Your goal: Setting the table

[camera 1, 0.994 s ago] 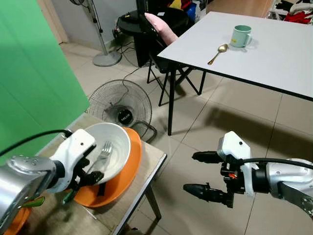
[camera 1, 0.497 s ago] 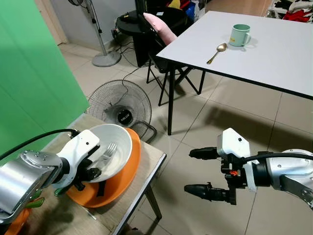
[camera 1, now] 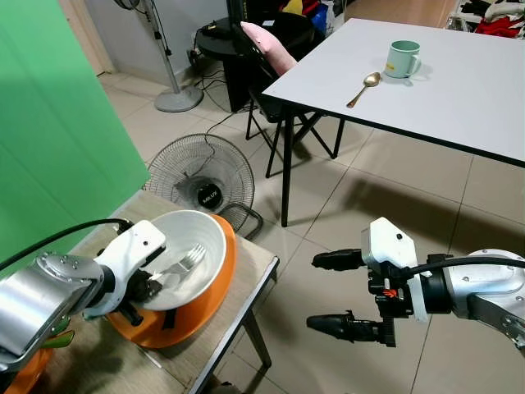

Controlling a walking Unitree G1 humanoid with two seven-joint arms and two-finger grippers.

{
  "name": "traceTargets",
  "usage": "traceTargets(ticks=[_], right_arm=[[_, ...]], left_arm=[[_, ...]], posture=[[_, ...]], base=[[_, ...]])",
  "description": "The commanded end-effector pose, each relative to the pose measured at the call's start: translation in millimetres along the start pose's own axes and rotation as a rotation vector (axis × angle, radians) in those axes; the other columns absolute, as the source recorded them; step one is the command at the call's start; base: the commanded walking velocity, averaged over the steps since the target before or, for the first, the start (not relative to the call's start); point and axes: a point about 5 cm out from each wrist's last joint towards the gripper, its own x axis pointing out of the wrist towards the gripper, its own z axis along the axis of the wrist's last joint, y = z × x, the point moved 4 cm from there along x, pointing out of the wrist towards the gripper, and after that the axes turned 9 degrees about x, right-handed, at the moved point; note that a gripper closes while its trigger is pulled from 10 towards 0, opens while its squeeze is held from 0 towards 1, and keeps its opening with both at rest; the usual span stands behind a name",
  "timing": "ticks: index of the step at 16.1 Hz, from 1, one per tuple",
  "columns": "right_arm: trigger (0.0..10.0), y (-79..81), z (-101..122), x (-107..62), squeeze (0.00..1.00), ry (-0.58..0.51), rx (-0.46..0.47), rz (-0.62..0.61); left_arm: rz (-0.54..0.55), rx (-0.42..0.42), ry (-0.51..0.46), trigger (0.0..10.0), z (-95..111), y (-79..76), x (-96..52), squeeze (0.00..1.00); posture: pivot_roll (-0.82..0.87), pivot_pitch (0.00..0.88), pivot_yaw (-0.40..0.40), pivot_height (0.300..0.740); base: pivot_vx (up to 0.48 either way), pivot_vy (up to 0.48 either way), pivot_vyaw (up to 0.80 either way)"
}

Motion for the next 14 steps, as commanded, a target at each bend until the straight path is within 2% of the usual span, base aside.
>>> traceTargets(ticks=[1,7,9,10,11,13,14], right_arm=[[10.0,3.5,4.3,0.5,0.00,-0.021,-0.010,0.036],[10.0,-0.7,4.8,-0.6,0.00,-0.059,-0.002,0.013],[10.0,-5.8,9.0,-3.6,0.00,-0.112,0.019,-0.032],[10.0,-12.1,15.7,-7.8,0.00,-0.200,0.047,-0.097],[10.0,-13.7,16.8,-8.5,0.00,-0.215,0.053,-0.112],[10.0,-20.3,23.2,-9.5,0.00,-0.287,0.051,-0.203],[10.0,-23.9,24.7,-9.2,0.00,-0.309,0.048,-0.245]], left_arm=[[0.049,0.001,0.003,0.0,0.5,9.5,-2.0,0.00],[0.123,-0.010,-0.047,0.0,10.1,24.5,-5.9,0.00],[0.115,-0.022,-0.148,0.0,26.5,22.8,-14.8,0.00],[0.102,-0.040,-0.295,0.0,47.3,18.6,-29.1,0.00],[0.104,-0.034,-0.323,0.0,51.1,18.2,-32.1,0.00],[0.124,-0.068,-0.473,0.0,73.9,14.3,-57.4,0.00],[0.136,-0.076,-0.520,0.0,80.2,12.8,-63.4,0.00]], posture=[[-0.01,0.020,0.121,0.740],[-0.01,0.011,0.123,0.740],[0.00,0.003,0.119,0.740],[0.00,0.000,0.114,0.740],[0.00,0.000,0.114,0.740],[0.00,0.000,0.113,0.740],[0.00,0.000,0.117,0.740]], base=[[0.000,0.000,0.00],[0.000,0.000,0.00],[0.000,0.000,0.00],[0.000,0.000,0.00],[0.000,0.000,0.00],[0.000,0.000,0.00],[0.000,0.000,0.00]])
